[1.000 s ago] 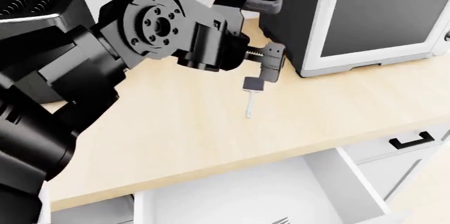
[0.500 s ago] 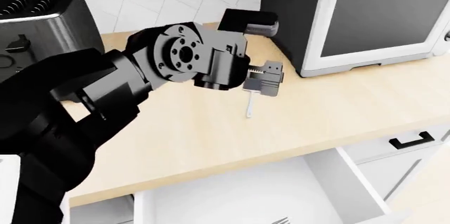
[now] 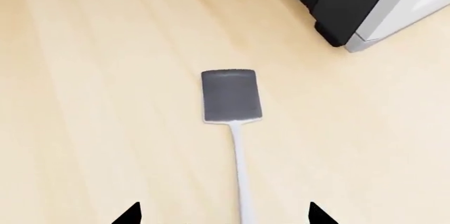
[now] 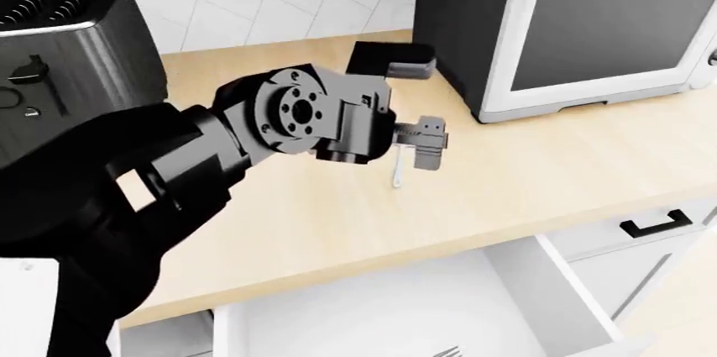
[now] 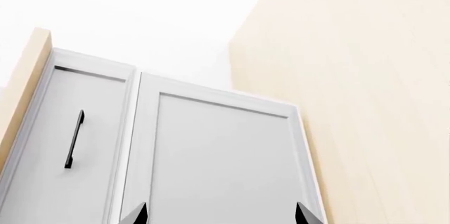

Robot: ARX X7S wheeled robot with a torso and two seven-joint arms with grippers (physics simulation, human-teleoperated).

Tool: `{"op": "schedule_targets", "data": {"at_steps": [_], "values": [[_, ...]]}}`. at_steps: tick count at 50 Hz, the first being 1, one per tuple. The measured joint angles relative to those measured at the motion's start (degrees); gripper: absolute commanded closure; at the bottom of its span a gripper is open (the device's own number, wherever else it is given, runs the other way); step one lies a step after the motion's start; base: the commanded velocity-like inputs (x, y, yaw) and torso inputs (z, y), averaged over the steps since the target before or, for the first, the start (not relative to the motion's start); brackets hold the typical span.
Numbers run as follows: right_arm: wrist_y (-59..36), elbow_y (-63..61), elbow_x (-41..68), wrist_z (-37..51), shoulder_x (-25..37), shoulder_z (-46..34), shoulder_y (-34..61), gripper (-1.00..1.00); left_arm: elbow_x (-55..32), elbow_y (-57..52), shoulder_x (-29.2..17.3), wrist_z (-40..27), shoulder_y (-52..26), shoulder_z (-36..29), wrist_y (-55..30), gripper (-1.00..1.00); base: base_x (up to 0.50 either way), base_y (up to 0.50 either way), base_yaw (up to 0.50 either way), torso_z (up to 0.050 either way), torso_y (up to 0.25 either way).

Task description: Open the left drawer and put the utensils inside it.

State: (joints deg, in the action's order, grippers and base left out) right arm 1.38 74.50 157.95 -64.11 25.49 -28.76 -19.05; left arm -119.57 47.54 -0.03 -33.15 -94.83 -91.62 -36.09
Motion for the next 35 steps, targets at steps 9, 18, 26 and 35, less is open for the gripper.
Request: {"op": "schedule_targets", "data": {"at_steps": [9, 18, 26, 35], "values": [[0.0, 0.2, 1.5, -0.1, 0.0, -1.7, 0.2, -1.0, -0.7, 0.3, 0.0, -0.3, 1.2, -0.2, 1.2, -1.0, 0.0, 0.0, 0.0, 0.0, 0.0], [0.0, 0.3, 3.5, -0.4, 0.1, -3.7, 0.3, -1.0, -0.5, 0.0, 0.0, -0.3, 2.2, -0.2, 1.7, -1.0, 0.0, 0.0, 0.0, 0.0, 0.0], [0.0, 0.4, 5.3, -0.7, 0.2, -5.5, 0.4, -1.0, -0.2, -0.7, 0.0, -0.3, 3.0, -0.1, 2.1, -1.0, 0.0, 0.0, 0.0, 0.0, 0.0], [0.2, 0.4, 7.0, -1.0, 0.4, -7.3, 0.6, -1.0, 0.1, -1.4, 0.0, 0.0, 3.9, -0.1, 2.2, -1.0, 0.0, 0.0, 0.0, 0.0, 0.0]]}}
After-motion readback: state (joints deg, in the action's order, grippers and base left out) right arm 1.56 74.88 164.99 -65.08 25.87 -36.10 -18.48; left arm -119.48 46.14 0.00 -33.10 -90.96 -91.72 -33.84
